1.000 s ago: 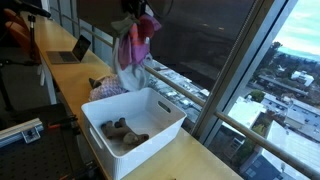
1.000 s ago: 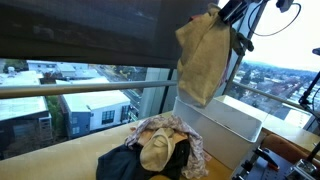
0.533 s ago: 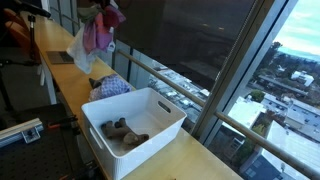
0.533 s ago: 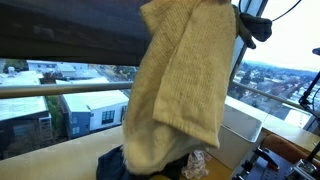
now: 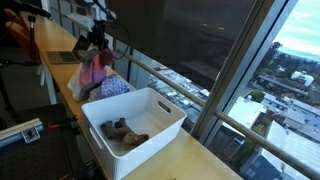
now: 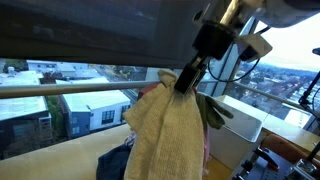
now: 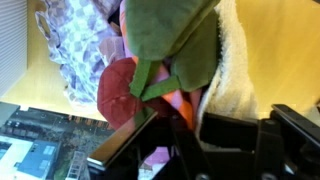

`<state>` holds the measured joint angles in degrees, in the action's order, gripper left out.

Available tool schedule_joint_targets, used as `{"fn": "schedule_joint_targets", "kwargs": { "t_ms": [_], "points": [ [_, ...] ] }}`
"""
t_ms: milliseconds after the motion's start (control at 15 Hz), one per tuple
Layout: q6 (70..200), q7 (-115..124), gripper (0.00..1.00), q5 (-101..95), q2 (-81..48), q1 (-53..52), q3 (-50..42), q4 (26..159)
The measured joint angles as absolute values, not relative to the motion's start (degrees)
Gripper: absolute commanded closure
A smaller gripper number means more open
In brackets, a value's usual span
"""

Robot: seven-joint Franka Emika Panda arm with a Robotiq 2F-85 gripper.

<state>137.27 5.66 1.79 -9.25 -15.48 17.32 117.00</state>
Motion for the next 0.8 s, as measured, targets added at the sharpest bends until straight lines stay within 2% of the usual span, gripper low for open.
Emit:
{"fn": "schedule_joint_targets", "kwargs": {
  "t_ms": [67, 133, 467, 800],
  "points": [
    [138.22, 5.12, 0.75, 2.12, -11.47, -15.07, 16.76, 116.99],
    [139.03, 4.43, 0.74, 2.57, -13.6, -14.62, 16.24, 116.89],
    [140.95, 2.15, 0.39, 5.38, -19.41, -12.73, 15.62, 116.13],
    [140.9, -0.21, 0.03, 9.82, -16.48, -9.18, 15.33, 115.95]
  ]
}}
